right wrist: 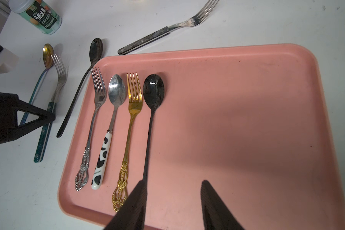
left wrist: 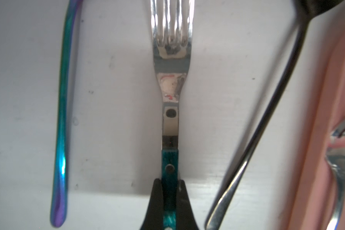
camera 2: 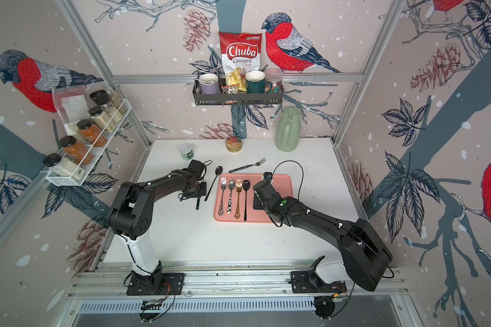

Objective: Set the spoon and fork side by side
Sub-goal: Pick up the fork at the center of the board, then place the fork on the tray.

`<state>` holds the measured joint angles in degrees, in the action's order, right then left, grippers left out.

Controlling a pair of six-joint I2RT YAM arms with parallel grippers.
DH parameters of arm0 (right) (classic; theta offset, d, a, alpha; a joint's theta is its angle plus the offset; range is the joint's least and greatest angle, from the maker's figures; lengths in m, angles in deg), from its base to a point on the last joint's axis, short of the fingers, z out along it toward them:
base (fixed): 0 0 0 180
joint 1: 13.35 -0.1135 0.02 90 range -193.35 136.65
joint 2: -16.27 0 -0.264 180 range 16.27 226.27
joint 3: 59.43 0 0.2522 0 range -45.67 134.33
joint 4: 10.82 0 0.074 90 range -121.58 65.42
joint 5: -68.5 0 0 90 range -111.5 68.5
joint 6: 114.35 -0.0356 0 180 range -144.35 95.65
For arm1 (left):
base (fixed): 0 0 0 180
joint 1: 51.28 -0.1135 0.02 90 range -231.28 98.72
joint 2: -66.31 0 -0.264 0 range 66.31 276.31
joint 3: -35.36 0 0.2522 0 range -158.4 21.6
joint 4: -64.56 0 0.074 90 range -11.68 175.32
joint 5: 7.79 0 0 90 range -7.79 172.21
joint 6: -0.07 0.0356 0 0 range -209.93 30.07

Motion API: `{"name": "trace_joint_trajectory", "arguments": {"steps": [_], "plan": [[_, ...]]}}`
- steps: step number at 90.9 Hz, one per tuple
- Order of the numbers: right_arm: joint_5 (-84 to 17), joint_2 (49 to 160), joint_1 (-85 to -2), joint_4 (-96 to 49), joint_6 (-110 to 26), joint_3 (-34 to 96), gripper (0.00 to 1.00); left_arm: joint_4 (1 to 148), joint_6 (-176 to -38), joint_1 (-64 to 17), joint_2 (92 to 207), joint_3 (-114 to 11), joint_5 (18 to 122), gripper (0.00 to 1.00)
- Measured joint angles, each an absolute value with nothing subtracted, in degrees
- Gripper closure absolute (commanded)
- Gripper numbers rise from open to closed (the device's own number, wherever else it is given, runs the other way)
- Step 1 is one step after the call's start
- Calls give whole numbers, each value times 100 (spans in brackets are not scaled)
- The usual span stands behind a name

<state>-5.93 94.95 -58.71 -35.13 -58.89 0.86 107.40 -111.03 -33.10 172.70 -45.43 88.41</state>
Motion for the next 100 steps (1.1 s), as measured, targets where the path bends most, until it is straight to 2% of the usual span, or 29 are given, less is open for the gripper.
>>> {"name": "trace_joint_trajectory", "arguments": {"steps": [18, 47, 79, 100], "plan": [[-676, 9267, -5710, -3371, -5962, -137, 54, 11190, -11440, -3194, 16339, -4547, 9219, 98], [-951, 8516, -5043, -2999, -6351, -802, 51, 11494, -12080, -1924, 15659, -5039, 9418, 100], [-1176, 8102, -4365, -2853, -6650, -1125, 51, 11534, -13226, -359, 17054, -6412, 9942, 100], [-1290, 7965, -4171, -2853, -6807, -1234, 51, 11794, -13693, 307, 18275, -7655, 10390, 100]]}}
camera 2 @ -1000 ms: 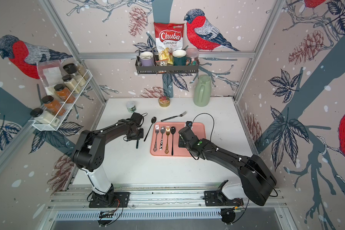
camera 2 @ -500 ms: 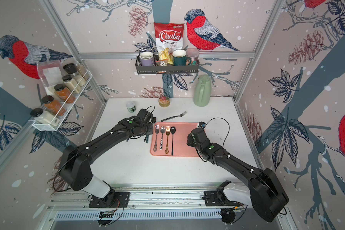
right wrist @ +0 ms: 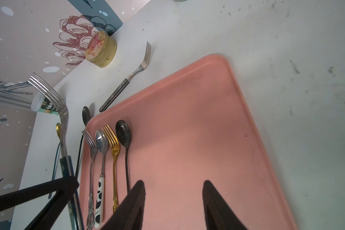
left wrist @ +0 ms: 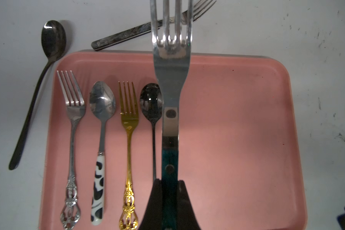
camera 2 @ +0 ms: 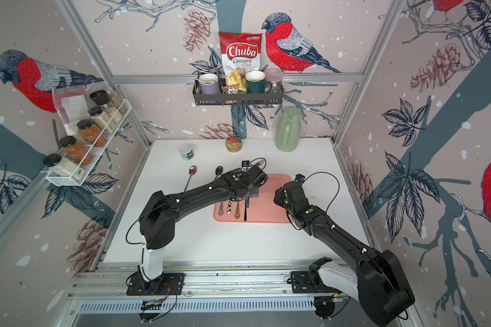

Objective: Set the spoon and fork side by side
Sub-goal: Place the fork on the tray.

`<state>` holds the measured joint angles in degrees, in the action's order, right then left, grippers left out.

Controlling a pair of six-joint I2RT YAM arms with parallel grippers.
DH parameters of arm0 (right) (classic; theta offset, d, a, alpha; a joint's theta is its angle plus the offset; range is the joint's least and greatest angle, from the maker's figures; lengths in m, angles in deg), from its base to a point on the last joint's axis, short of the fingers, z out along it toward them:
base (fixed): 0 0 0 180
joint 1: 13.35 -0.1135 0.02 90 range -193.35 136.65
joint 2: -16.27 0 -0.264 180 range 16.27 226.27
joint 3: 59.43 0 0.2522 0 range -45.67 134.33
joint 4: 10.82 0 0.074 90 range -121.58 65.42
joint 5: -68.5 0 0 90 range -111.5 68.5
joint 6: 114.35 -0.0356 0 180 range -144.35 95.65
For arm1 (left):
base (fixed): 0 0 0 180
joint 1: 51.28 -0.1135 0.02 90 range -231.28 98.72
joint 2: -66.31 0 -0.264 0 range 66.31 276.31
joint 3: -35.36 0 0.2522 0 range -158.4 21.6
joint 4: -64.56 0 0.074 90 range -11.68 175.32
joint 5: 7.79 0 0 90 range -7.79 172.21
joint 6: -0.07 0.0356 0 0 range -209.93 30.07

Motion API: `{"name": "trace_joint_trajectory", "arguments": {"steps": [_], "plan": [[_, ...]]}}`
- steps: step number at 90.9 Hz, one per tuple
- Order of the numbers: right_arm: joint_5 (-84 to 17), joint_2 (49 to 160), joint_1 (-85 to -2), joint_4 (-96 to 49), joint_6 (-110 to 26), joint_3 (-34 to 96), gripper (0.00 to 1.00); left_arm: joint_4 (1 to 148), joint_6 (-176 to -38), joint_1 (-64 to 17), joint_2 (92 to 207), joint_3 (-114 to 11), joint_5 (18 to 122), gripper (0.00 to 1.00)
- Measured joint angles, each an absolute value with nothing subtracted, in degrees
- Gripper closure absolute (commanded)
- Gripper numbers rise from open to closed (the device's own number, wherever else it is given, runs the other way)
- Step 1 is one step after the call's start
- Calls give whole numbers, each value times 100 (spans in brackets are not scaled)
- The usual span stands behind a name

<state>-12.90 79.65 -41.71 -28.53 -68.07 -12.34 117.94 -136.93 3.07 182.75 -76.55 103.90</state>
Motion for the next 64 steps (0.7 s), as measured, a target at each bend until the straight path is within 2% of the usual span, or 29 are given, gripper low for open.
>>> {"name": "trace_joint_trajectory", "arguments": {"steps": [31, 64], "plan": [[-1296, 7471, -3882, -2796, -7087, -1652, 50, 12023, -14141, 521, 19259, -8160, 10640, 100], [-1395, 7473, -3819, -2765, -7105, -1674, 50, 12062, -14393, 543, 19683, -8226, 10572, 100]]}}
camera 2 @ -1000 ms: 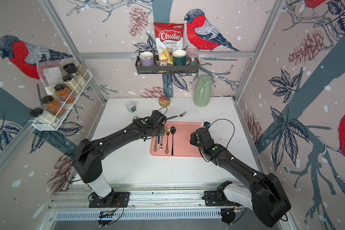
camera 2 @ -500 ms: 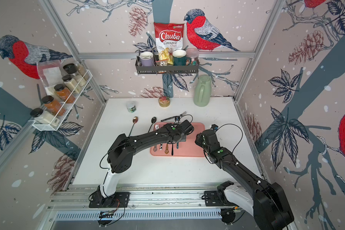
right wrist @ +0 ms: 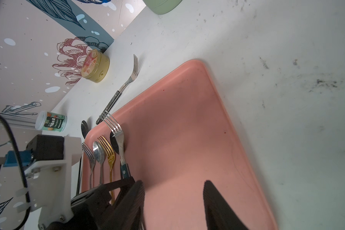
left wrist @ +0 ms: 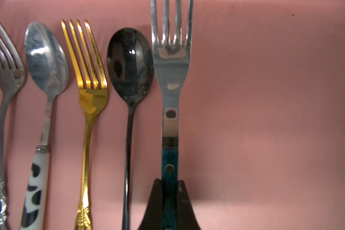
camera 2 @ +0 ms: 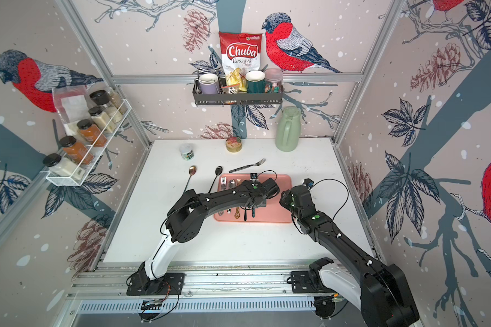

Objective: Set the spoon and fork side by side
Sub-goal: Place the fork on the tray, then pick up the spoon from the center of the board.

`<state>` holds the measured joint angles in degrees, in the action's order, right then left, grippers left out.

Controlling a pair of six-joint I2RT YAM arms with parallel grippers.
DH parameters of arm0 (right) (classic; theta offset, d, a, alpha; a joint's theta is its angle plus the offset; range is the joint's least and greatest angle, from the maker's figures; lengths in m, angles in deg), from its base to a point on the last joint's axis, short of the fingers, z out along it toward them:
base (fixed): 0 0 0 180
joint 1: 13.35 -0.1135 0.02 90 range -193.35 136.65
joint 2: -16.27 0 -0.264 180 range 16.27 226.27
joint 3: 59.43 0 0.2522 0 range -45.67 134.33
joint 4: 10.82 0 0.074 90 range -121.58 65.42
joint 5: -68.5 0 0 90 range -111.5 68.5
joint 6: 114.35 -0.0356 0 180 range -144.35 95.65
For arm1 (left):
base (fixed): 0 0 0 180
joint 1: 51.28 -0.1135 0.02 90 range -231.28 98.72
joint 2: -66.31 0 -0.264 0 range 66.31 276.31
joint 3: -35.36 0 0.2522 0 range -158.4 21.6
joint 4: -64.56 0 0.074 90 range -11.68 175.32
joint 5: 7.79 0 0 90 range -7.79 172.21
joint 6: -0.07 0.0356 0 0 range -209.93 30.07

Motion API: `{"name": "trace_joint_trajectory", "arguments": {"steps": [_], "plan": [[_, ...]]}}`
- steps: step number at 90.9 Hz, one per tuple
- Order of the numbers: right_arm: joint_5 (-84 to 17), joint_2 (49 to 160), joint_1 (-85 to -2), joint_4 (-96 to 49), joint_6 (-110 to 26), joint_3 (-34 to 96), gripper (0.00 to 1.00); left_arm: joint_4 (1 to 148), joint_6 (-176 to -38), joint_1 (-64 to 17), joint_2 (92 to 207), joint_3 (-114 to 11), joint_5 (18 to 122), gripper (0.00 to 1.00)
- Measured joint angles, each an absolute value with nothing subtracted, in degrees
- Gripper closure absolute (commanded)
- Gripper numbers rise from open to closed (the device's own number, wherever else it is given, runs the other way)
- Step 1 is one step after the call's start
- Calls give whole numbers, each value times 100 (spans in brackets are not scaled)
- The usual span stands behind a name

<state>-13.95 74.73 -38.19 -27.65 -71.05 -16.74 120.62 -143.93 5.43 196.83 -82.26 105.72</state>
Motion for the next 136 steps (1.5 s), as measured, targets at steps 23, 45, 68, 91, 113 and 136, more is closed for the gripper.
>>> {"name": "trace_joint_trajectory", "arguments": {"steps": [23, 45, 68, 91, 113, 136], "plan": [[-1399, 7475, -3819, -2765, -7113, -1676, 50, 11966, -14430, 543, 19749, -8180, 10454, 94], [-1399, 7532, -3819, -2770, -7113, -1654, 50, 12003, -14231, 515, 19532, -8182, 10489, 62], [-1106, 8026, -4276, -3277, -7078, -732, 49, 12069, -13567, 261, 18411, -7743, 10644, 48], [-477, 9278, -5395, -4031, -7074, 984, 49, 11643, -12841, -764, 16590, -5867, 10766, 40], [-134, 11296, -6418, -4837, -7076, 3347, 50, 11464, -12493, -1885, 15902, -4868, 10812, 39], [-62, 13573, -6934, -5891, -7096, 6024, 49, 11346, -12815, -2987, 13508, -3220, 11059, 36]]}}
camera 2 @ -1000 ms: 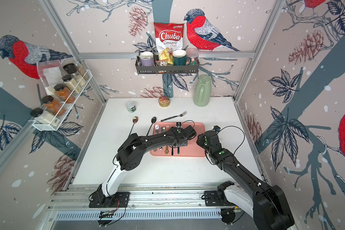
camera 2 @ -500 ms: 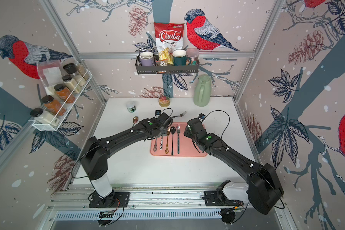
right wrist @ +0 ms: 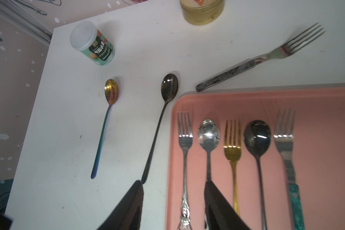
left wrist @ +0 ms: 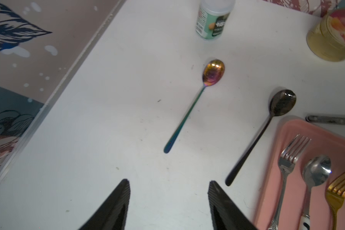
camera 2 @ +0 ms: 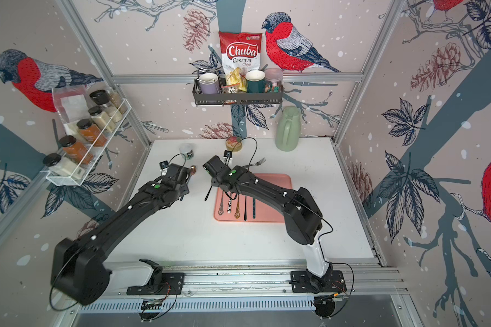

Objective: Set the spoon and fork side by side
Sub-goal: Pick up the spoon from the center of the board.

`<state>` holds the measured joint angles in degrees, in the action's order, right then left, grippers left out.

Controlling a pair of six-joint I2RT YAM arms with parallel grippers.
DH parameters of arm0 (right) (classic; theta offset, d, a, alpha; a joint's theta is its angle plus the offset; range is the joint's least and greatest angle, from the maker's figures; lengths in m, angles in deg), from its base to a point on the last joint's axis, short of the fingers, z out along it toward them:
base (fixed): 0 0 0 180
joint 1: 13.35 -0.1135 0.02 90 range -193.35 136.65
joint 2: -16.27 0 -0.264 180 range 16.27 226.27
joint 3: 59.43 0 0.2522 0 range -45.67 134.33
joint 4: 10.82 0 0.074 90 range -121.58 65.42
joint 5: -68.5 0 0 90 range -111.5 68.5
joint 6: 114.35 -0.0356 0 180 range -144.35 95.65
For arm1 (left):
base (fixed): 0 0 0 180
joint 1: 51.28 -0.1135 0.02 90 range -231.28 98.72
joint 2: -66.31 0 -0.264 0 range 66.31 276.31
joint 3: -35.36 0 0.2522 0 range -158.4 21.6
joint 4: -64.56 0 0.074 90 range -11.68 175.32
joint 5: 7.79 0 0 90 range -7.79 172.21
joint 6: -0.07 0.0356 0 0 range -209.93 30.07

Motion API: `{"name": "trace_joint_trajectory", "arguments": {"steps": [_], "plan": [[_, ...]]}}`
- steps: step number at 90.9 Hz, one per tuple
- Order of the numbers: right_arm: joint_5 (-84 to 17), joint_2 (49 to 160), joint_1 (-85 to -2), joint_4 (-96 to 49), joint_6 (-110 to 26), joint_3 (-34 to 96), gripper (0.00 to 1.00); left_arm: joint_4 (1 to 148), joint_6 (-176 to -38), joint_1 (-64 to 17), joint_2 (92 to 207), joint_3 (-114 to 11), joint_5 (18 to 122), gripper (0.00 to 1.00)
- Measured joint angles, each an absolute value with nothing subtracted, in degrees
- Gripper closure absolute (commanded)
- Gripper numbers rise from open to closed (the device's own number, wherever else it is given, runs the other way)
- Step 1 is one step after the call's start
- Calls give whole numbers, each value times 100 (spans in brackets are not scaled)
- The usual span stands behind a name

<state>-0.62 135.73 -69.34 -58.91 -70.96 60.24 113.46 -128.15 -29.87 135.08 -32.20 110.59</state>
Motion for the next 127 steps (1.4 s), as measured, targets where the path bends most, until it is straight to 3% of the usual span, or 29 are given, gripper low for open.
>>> {"name": "trace_joint_trajectory", "arguments": {"steps": [14, 30, 60, 117, 127], "plan": [[-86, 14618, -6953, -6407, -7116, 7172, 50, 10906, -12865, -3057, 12066, -2331, 10316, 32], [-149, 15593, -6958, -6918, -7122, 8420, 51, 10775, -12843, -3057, 11222, -2232, 9995, 27], [-400, 16530, -6866, -7161, -7245, 9347, 53, 10828, -12697, -3063, 11345, -2235, 9781, 26], [-689, 17083, -6754, -6872, -7260, 9709, 69, 10574, -12590, -3063, 11480, -2187, 9593, 25], [-695, 17136, -6726, -6807, -7258, 9751, 77, 10554, -12585, -3063, 11480, -2180, 9580, 25]]}}
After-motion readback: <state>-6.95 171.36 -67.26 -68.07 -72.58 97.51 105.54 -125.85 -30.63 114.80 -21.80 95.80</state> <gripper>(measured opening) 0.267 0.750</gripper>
